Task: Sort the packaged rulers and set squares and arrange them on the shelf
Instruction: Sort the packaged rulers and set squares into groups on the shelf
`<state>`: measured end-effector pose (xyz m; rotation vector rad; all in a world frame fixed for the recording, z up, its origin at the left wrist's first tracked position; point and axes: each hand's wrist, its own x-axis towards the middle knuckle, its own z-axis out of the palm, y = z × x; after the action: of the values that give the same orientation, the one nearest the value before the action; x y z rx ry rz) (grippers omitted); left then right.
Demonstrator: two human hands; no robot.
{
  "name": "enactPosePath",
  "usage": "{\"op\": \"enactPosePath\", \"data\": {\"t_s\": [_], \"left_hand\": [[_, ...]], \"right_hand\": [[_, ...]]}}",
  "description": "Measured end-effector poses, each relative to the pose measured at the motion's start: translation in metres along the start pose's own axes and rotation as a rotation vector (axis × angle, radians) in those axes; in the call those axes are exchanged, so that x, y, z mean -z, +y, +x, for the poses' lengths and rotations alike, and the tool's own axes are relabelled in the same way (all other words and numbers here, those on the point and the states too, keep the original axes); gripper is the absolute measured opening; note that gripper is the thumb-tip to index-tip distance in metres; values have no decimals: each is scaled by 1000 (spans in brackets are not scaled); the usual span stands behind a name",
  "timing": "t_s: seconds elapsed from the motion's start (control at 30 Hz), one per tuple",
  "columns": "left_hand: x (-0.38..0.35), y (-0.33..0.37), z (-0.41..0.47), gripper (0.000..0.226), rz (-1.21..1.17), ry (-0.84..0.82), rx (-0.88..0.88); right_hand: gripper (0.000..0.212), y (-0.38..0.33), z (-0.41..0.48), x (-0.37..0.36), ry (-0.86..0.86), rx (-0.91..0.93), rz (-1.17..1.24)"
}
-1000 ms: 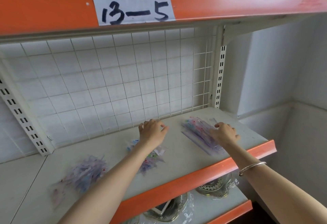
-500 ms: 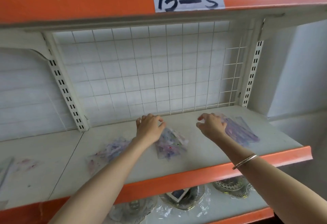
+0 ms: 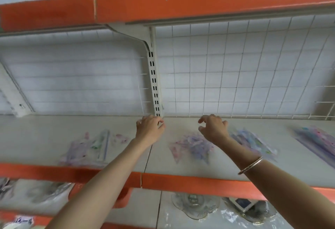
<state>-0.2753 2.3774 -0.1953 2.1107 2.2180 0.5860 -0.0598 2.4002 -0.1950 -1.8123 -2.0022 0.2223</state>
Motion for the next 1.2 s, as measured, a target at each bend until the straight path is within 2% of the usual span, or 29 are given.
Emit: {"op": "enactPosePath", "data": {"t_s": [0.2, 0.47, 0.63, 0.83, 1.0, 1.1, 1.2], "left_hand": [[27, -94, -6, 32, 89, 1, 67], [53, -194, -17, 40, 160, -86, 118], [62, -241, -21, 55, 174, -182, 138], [69, -274, -22, 90, 239, -345, 200], [74, -286, -22, 112, 182, -464, 253], [73, -289, -17, 121, 168, -489, 299], [72, -287, -12, 119, 181, -537, 328]], "right_hand": [[30, -86, 6, -42, -71, 114, 12], [29, -183, 4, -96, -157, 218, 41], [28, -233, 0, -121, -224, 279, 34], [49, -270, -5, -139, -320, 315, -45], [68, -282, -9, -151, -390, 350, -140], [67, -285, -11, -155, -412, 366, -196], [62, -285, -11, -156, -421, 360, -193]]}}
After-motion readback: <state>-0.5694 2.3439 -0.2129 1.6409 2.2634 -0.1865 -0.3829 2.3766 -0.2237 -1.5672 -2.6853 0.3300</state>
